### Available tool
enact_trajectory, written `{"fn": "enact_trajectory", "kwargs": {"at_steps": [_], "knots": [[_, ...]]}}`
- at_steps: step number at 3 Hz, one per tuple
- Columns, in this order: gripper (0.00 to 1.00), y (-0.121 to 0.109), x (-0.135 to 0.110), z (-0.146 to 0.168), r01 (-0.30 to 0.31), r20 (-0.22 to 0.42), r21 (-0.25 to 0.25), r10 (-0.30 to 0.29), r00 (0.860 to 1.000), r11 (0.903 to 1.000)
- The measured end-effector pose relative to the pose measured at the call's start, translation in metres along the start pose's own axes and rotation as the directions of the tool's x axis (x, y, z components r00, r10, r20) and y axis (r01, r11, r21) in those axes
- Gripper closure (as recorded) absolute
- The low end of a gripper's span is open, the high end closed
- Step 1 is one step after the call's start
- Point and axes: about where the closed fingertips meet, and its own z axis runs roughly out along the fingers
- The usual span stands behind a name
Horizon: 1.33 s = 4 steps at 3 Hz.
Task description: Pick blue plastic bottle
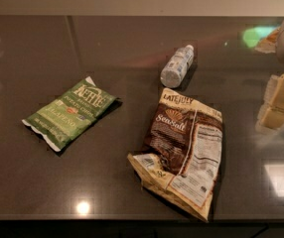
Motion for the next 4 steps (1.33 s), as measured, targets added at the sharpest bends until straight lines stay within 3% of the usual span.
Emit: {"fn": "enact_trajectory", "kwargs": {"at_steps": [2, 4], "knots": [[0.00, -0.013, -0.005, 0.001, -0.006, 0.003, 0.019, 0.006, 1.000, 0.9998], [0.00, -0.070, -0.021, 0.021, -0.096, 0.029, 0.038, 0.095, 0.995, 0.9946]]}}
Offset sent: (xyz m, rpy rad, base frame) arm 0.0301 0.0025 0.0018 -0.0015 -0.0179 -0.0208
